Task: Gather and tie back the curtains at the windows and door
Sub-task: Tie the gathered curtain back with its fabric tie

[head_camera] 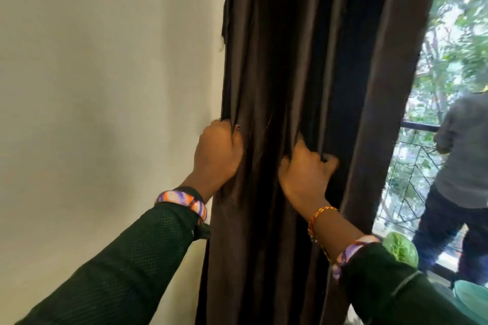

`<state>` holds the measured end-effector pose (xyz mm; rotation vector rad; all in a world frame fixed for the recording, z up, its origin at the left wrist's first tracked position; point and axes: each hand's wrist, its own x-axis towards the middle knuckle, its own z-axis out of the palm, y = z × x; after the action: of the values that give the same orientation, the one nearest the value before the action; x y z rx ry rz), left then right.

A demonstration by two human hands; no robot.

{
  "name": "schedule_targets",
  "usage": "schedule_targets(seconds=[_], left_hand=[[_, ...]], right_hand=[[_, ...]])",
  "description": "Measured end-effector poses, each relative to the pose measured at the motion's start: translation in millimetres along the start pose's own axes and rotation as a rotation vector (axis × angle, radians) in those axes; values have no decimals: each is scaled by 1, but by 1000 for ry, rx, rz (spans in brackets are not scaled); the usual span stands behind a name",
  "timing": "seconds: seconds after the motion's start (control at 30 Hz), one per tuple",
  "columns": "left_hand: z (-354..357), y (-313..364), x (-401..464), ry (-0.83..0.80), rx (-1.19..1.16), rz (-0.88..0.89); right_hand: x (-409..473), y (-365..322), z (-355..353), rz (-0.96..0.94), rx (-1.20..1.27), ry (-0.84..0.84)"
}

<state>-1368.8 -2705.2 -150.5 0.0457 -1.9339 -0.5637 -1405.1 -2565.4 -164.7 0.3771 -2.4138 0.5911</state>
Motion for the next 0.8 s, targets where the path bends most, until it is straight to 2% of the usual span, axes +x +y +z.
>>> schedule_targets(seconds=[0.07,0.2,0.3,0.43,0.53,0.57,0.63,0.7,0.8], left_hand=[[2,24,-13,-1,-16,4],[-2,76,-40,-29,-122,-24],[-12,91,-50,-18,-54,-54],[-40,85,-51,52,194,-122],[-65,79,-56,71,265,-133],[-72,79,-57,74,274,-139],[-82,79,-60,76,271,-144],[-87,81,-61,70,245,-143],[-87,82,-63,66,176,-124]], right_hand=[[-25,1,0,-83,-64,-44],[-69,6,9,-220,27,115],[-90,9,2,-329,29,150],[-109,17,-12,-548,243,147],[-109,23,-33,-539,523,238],[-108,23,-40,-484,634,214],[-102,21,-51,-348,773,51],[-98,17,-57,-228,718,-149],[-101,3,-60,-235,517,-240]])
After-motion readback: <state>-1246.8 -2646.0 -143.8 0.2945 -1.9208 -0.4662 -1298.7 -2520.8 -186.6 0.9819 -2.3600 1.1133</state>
